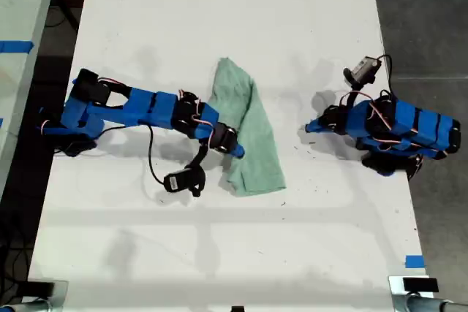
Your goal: Fold t shirt
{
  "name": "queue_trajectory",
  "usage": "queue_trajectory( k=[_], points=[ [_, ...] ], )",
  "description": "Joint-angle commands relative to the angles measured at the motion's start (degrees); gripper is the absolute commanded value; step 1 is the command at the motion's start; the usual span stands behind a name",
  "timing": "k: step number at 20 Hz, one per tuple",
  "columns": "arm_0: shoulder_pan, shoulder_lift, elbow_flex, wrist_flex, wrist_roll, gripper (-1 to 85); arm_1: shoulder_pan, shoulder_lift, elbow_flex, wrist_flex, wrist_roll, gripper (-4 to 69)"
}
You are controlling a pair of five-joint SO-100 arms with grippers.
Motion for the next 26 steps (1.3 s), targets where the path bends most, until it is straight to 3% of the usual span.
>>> queue_trajectory(
  k=[1,3,7,8,10,14,19,22,24,26],
  points=[
    [0.4,0.9,-4.0,-5.3,3.2,9.0,0.4,0.9,3.1,-0.4,-0.4,0.8],
    [0.4,-0.4,-5.2,-5.7,5.1,22.8,0.4,0.9,3.1,-0.4,-0.4,0.8],
    [-0.4,1.1,-5.3,-5.1,7.0,25.1,0.4,0.9,3.1,-0.4,-0.4,0.8],
    [-0.7,2.8,-5.2,-3.8,7.5,21.9,0.4,0.9,3.1,-0.4,-0.4,0.8],
    [-1.8,9.9,-3.6,0.2,7.4,-0.1,0.4,0.9,3.1,-0.4,-0.4,0.8],
    [-5.1,38.3,7.0,5.1,9.1,-0.1,0.4,0.9,3.1,-0.4,-0.4,0.8],
    [-15.9,89.9,59.9,-4.9,2.6,-0.1,0.5,0.9,3.1,-0.4,-0.4,0.8],
    [-17.6,116.2,93.7,-9.5,-3.1,-0.1,0.5,0.9,3.1,-0.4,-0.3,0.8],
    [-17.8,134.2,114.3,-7.6,-7.2,-0.1,0.5,0.9,3.1,-0.4,-0.2,0.8],
    [-17.8,136.8,123.4,-4.8,-10.2,-0.1,0.5,0.9,3.1,-0.3,-0.2,0.8]
  ],
)
